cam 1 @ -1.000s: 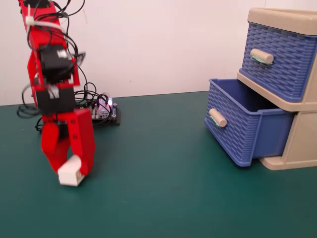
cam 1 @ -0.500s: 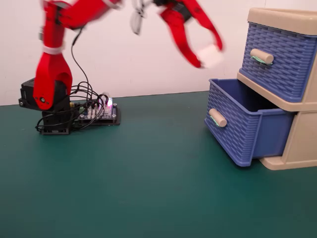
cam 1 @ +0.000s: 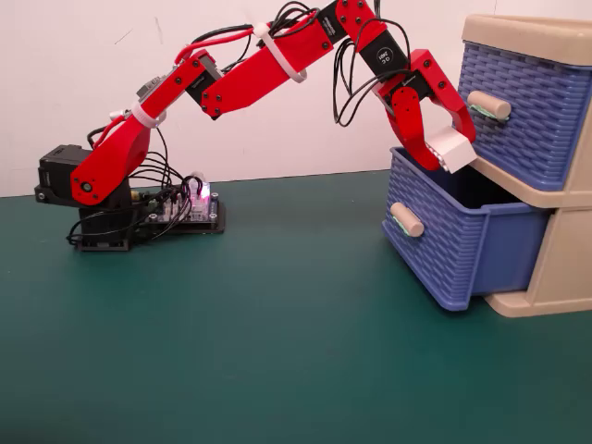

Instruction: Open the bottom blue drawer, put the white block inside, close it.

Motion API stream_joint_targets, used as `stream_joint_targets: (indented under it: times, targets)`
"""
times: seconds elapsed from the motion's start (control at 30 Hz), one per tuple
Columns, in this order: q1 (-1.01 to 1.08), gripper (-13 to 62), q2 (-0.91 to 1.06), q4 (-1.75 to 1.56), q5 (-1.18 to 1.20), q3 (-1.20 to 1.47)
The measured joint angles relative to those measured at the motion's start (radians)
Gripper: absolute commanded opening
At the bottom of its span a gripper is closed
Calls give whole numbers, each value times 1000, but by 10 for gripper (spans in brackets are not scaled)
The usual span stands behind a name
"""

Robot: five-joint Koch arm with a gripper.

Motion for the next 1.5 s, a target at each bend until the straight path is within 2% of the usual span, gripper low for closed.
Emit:
stream_joint_targets:
  times: [0.1, 0.3, 0.5, 0.57, 0.7, 0.83, 1.13, 1.5]
  targets:
    - [-5, 321, 2, -41, 14, -2]
    - [-5, 340, 29, -58, 41, 0]
    - [3, 339, 241, 314, 41, -2]
    - [9, 339, 261, 414, 2, 74]
    - [94, 339, 256, 417, -167, 291]
    - [126, 339, 236, 419, -290, 304]
    - [80, 340, 117, 337, -302, 307]
    - [3, 341, 11, 81, -279, 308]
